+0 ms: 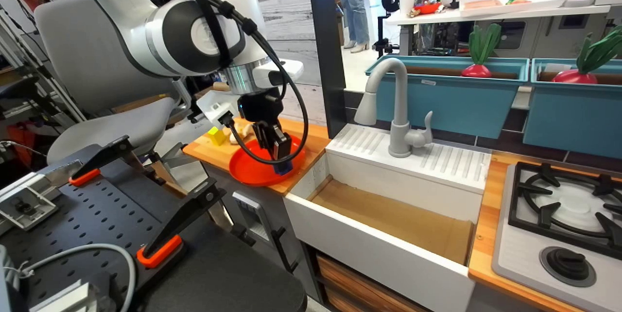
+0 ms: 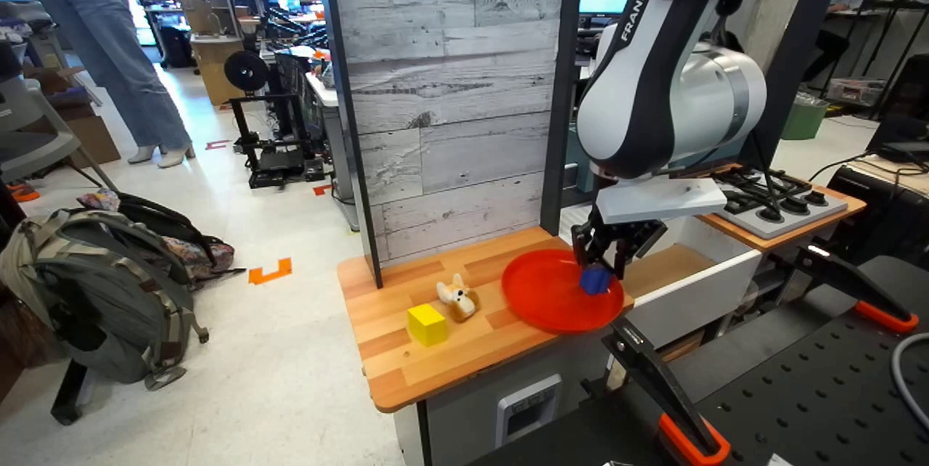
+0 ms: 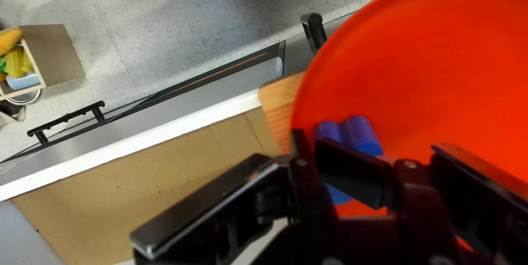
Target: Remove the blue block from the orange plate
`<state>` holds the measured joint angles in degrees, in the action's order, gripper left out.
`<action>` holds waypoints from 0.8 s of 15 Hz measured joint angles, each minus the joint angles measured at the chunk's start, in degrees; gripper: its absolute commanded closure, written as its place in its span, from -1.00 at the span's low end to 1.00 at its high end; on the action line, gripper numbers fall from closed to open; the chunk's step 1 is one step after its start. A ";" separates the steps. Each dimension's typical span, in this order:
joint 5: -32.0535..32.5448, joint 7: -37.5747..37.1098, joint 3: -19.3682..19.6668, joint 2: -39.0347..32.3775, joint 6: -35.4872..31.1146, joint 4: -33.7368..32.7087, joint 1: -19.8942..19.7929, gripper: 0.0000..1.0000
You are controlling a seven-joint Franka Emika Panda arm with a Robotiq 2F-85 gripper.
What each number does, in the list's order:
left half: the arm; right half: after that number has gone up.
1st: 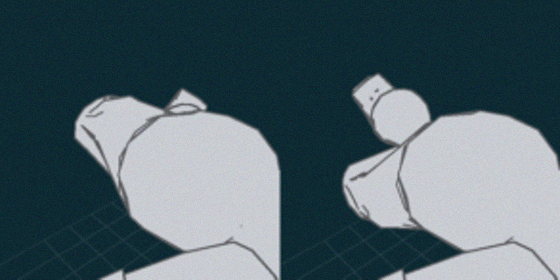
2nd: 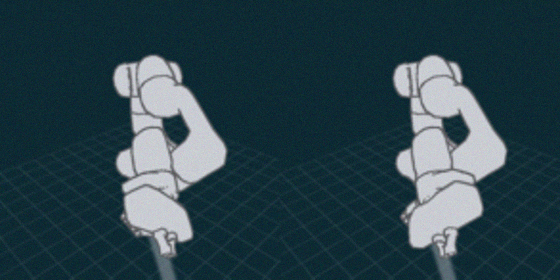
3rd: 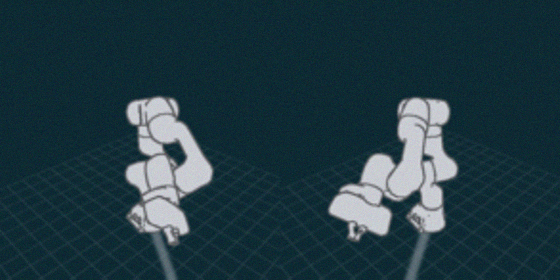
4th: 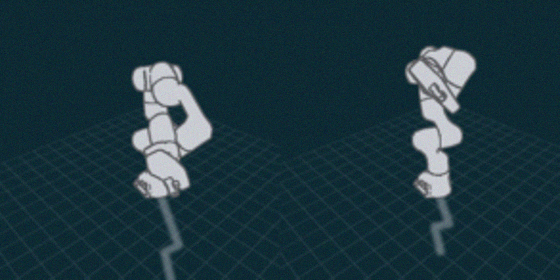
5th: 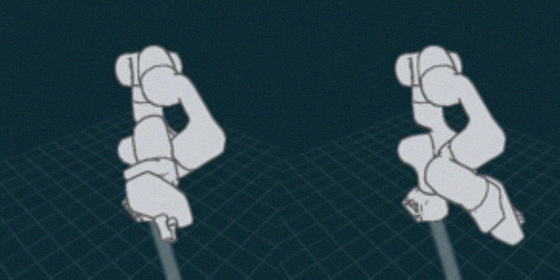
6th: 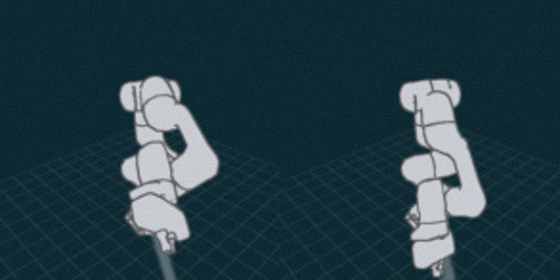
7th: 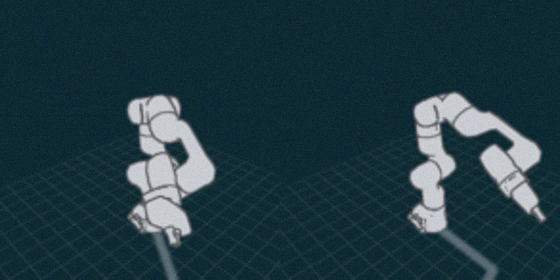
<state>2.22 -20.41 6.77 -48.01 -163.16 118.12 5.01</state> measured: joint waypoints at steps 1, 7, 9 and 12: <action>0.00 0.09 0.03 0.00 0.00 0.00 0.00 -0.04; -0.01 1.04 0.00 0.01 -0.25 0.04 0.00 -0.94; -0.08 1.46 -0.16 0.06 -0.92 0.18 -0.01 -1.00; -0.73 2.53 -0.98 0.30 -2.24 0.49 -0.29 -1.00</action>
<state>1.49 -17.88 5.79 -47.72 -165.41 118.61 4.73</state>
